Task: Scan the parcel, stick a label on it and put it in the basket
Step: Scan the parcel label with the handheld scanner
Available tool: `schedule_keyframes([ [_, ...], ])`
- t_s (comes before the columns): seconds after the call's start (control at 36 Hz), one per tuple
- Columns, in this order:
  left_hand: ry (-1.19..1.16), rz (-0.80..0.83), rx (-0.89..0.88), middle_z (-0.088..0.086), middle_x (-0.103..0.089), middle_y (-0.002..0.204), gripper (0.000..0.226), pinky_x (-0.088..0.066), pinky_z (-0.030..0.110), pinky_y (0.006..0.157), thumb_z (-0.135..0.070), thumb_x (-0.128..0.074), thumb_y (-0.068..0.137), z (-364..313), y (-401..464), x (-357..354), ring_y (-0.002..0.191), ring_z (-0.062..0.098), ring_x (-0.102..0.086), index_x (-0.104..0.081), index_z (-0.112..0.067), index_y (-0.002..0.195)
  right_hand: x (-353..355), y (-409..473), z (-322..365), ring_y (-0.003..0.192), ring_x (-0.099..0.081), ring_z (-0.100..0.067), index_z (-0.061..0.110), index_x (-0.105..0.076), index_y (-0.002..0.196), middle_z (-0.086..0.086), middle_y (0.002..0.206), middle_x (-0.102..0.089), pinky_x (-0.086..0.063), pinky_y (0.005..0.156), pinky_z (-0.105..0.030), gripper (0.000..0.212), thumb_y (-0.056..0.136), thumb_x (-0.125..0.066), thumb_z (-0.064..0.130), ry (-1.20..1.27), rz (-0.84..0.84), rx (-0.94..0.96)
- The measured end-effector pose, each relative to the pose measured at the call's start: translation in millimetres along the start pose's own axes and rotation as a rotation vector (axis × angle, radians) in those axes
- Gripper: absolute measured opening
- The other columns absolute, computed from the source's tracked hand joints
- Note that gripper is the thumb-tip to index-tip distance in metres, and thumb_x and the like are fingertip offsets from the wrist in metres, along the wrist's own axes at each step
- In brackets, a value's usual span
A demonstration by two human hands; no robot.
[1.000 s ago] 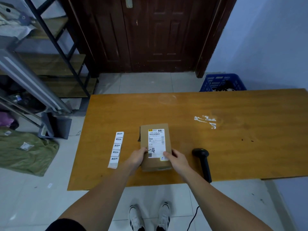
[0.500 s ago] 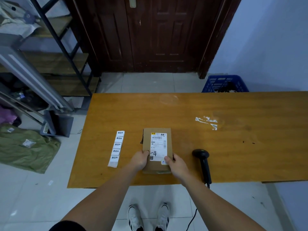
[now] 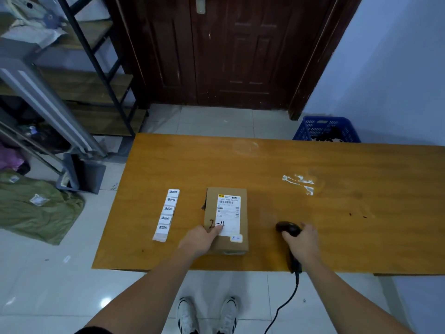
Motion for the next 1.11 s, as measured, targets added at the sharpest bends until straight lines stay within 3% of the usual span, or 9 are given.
schedule_keyframes([
  [0.08,-0.012,-0.011,0.024,0.005,-0.073,0.109,0.078,-0.057,0.045,0.091,-0.082,-0.04,0.087,4,-1,1,0.095,0.022,-0.068,-0.068,-0.016,0.116,-21,3,-25,0.108,-0.062,-0.039,0.002,-0.053,0.136,-0.019,0.118,-0.062,-0.053,0.086,-0.048,0.06,0.09,-0.077,0.032,0.144,0.126,-0.149],
  [0.19,-0.018,-0.005,0.026,0.003,-0.073,0.107,0.077,-0.057,0.045,0.091,-0.083,-0.04,0.086,6,0,-1,0.094,0.021,-0.068,-0.069,-0.018,0.113,-44,1,-43,0.094,-0.06,-0.038,-0.001,-0.06,0.125,-0.016,0.091,-0.057,-0.045,0.078,-0.043,0.037,0.101,-0.062,0.027,0.217,0.241,-0.225],
  [0.33,-0.006,-0.005,0.036,0.004,-0.071,0.106,0.073,-0.057,0.043,0.09,-0.082,-0.04,0.087,7,3,-3,0.093,0.021,-0.067,-0.066,-0.018,0.109,-53,-7,-42,0.103,-0.063,-0.038,0.006,-0.059,0.122,-0.024,0.117,-0.066,-0.053,0.094,-0.052,0.027,0.104,-0.06,0.026,0.229,0.337,-0.225],
  [0.5,-0.004,-0.009,0.049,0.005,-0.07,0.108,0.07,-0.057,0.042,0.089,-0.081,-0.041,0.088,10,6,-7,0.095,0.022,-0.067,-0.063,-0.017,0.109,-42,-11,-12,0.09,-0.062,-0.027,0.018,-0.059,0.121,-0.01,0.103,-0.065,-0.05,0.075,-0.038,0.025,0.101,-0.062,0.033,0.304,0.288,-0.083],
  [0.58,-0.008,-0.012,0.044,-0.001,-0.067,0.098,0.062,-0.053,0.032,0.073,-0.079,-0.042,0.089,9,8,-9,0.085,0.016,-0.064,-0.059,-0.021,0.102,-32,-12,13,0.073,-0.065,-0.026,0.02,-0.06,0.114,-0.01,0.083,-0.058,-0.051,0.059,-0.032,0.017,0.101,-0.061,0.03,0.401,0.245,-0.072],
  [0.64,-0.015,-0.01,0.041,-0.004,-0.064,0.09,0.059,-0.047,0.028,0.065,-0.078,-0.043,0.09,8,8,-9,0.078,0.01,-0.06,-0.059,-0.022,0.099,-27,-14,31,0.06,-0.065,-0.024,0.02,-0.06,0.105,-0.009,0.074,-0.056,-0.052,0.058,-0.035,0.009,0.1,-0.061,0.028,0.431,0.239,-0.054],
  [0.83,-0.025,0.027,0.047,-0.004,-0.065,0.085,0.057,-0.048,0.026,0.065,-0.075,-0.046,0.091,2,7,-18,0.081,0.013,-0.064,-0.062,-0.021,0.092,-33,-50,100,0.039,-0.059,-0.018,0.005,-0.062,0.075,-0.003,0.05,-0.061,-0.052,0.042,-0.026,0.026,0.093,-0.061,0.024,0.327,0.335,0.109],
  [0.97,-0.023,-0.002,0.053,-0.003,-0.063,0.076,0.057,-0.04,0.025,0.053,-0.078,-0.047,0.089,-1,5,-20,0.07,0.012,-0.061,-0.057,-0.023,0.076,-50,-72,124,0.033,-0.052,-0.015,0.005,-0.057,0.074,-0.009,0.055,-0.054,-0.045,0.039,-0.024,0.026,0.093,-0.059,0.023,0.257,0.355,0.183],
  [1.11,-0.048,-0.013,0.06,0.0,-0.068,0.08,0.059,-0.05,0.029,0.063,-0.08,-0.048,0.086,3,6,-21,0.076,0.016,-0.066,-0.061,-0.023,0.079,-61,-79,131,0.031,-0.05,-0.015,0.005,-0.054,0.075,-0.015,0.062,-0.052,-0.043,0.038,-0.025,0.022,0.09,-0.058,0.021,0.254,0.358,0.205],
])
Point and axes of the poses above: each hand's wrist, its own y-axis towards the middle knuckle, its own x-axis out of the back of the hand, z = x × y, the point moved 8 cm from there along y, towards the middle knuckle
